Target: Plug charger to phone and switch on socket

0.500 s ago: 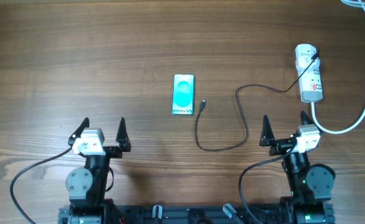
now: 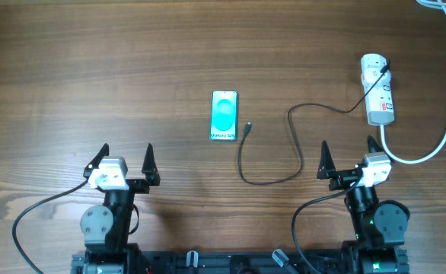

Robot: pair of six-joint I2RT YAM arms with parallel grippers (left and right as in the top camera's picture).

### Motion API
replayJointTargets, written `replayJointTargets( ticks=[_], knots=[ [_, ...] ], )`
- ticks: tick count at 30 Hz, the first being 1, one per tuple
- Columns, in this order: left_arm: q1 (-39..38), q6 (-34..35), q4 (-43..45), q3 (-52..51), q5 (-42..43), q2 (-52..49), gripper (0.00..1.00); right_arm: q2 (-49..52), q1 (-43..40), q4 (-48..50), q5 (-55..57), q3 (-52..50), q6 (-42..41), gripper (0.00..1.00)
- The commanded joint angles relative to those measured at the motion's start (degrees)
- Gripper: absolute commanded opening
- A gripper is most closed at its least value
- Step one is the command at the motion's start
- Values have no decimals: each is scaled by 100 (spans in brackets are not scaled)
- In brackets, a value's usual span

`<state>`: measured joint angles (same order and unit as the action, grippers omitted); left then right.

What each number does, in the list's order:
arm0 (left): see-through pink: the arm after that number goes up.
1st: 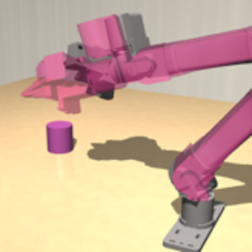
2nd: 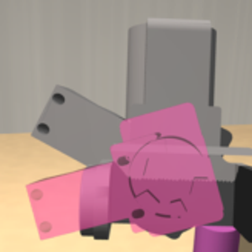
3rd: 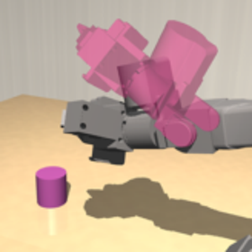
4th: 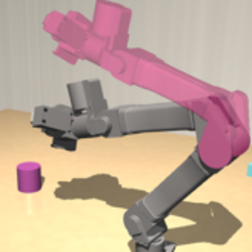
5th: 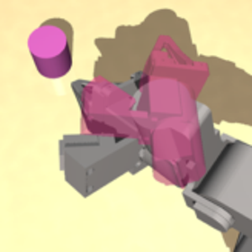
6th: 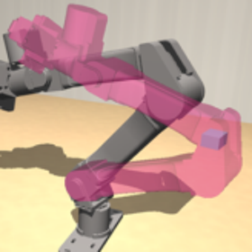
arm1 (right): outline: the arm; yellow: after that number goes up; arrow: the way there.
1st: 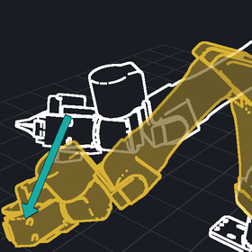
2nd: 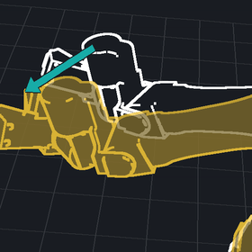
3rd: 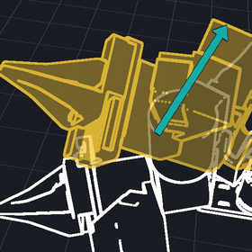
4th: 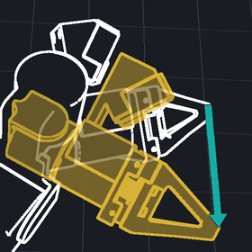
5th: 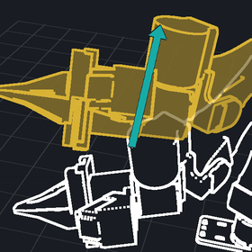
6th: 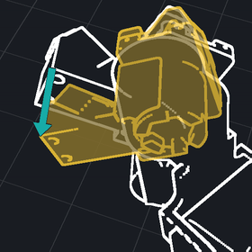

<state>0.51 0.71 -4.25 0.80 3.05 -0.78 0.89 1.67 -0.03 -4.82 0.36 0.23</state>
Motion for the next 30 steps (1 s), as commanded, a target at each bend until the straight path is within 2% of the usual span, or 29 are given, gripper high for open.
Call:
replayJointTargets(
  ticks=[1,26,30],
  knots=[
    [46,13,2,-48,48,61,100,-24,-9,9,98,-7,-59,100],
    [46,17,4,-48,57,61,100,-24,-9,9,96,-7,-59,100],
    [46,13,361,-46,85,61,100,-24,-9,9,96,-7,-59,100]
  ],
)
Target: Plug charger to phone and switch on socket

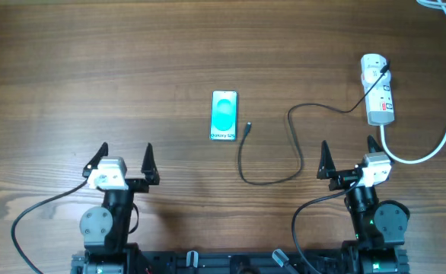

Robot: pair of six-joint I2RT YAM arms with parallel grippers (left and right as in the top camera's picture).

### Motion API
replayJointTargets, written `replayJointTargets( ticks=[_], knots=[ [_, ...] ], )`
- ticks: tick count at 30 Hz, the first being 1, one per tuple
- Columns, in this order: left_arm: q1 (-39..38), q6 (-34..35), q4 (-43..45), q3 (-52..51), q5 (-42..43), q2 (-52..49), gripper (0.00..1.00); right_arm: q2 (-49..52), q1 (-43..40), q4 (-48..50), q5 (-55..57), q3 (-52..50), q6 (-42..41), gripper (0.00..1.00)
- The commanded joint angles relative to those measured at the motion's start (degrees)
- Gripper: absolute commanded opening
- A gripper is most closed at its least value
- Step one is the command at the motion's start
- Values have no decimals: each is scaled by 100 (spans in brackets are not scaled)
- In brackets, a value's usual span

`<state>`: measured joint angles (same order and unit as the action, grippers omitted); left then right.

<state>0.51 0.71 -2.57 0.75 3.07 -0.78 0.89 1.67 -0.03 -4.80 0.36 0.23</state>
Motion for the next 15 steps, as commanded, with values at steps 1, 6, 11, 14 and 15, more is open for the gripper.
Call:
replayJointTargets(
  ticks=[1,6,11,14,15],
  knots=[
    [46,15,282,-42,216,61,100,-24,-9,9,94,-7,-59,100],
    [46,15,817,-42,608,61,100,-24,-9,9,96,-7,-57,100],
    [46,330,1829,52,605,61,100,-24,-9,9,94,-7,-59,100],
    [46,601,1814,378,605,-35,100,-24,-9,9,94,-4,-59,100],
    [46,599,1773,555,605,-151,100,-24,-9,9,94,-7,-59,100]
  ],
)
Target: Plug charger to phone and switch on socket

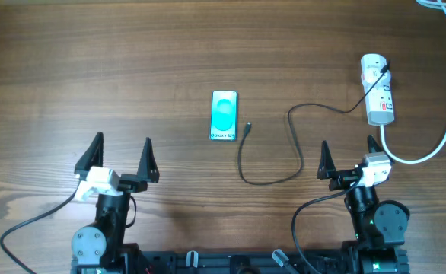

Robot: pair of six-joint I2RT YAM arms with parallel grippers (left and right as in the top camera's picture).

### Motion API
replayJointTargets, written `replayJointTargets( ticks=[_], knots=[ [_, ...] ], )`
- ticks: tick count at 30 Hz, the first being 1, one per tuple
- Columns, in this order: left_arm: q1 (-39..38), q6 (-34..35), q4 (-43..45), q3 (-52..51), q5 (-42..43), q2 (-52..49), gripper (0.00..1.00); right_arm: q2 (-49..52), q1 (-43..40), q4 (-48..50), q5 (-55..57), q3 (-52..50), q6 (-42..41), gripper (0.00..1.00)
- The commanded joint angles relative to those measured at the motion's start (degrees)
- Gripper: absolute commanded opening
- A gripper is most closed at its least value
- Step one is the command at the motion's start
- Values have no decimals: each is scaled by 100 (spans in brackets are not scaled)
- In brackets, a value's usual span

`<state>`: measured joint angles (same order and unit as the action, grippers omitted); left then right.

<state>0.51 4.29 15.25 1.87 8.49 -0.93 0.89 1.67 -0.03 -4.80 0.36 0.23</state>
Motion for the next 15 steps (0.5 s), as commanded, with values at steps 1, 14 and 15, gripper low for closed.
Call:
replayJointTargets(
  ticks=[1,14,15],
  knots=[
    [46,240,-173,691,63,-297,100,-24,-9,9,94,-7,-59,100],
    [46,358,-4395,5217,2662,-3936,100,-24,-9,9,94,-7,-59,100],
    [46,431,-4507,5217,2660,-3998,100,-24,-9,9,94,-4,-59,100]
  ],
)
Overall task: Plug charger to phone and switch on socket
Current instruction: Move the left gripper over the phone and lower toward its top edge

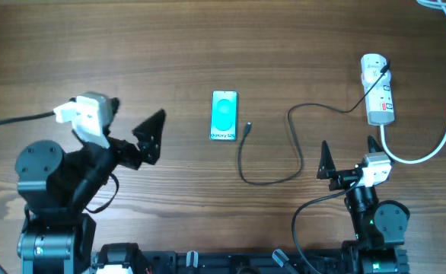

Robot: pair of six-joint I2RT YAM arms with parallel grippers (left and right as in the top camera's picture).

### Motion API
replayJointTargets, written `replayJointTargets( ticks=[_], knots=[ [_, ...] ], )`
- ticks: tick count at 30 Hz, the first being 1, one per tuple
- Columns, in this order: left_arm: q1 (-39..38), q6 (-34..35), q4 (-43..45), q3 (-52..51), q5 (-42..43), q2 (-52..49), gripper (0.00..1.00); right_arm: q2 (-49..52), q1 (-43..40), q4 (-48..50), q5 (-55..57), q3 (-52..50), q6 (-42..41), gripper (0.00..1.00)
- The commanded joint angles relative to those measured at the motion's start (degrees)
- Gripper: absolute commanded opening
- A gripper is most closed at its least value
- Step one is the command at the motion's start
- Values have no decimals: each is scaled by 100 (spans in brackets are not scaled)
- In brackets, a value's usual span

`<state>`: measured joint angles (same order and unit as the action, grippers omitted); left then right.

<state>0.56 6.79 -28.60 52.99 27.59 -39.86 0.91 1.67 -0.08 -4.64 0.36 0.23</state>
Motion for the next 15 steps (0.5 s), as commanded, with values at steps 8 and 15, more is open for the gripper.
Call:
replayJointTargets(
  ticks=[8,15],
  knots=[
    [-118,260,-1657,1167,192,-1427,100,-26,-9,15,79,-7,-59,100],
    [-2120,732,-4402,3748,-2830,-3825,100,-26,-9,13,79,-7,-59,100]
  ],
)
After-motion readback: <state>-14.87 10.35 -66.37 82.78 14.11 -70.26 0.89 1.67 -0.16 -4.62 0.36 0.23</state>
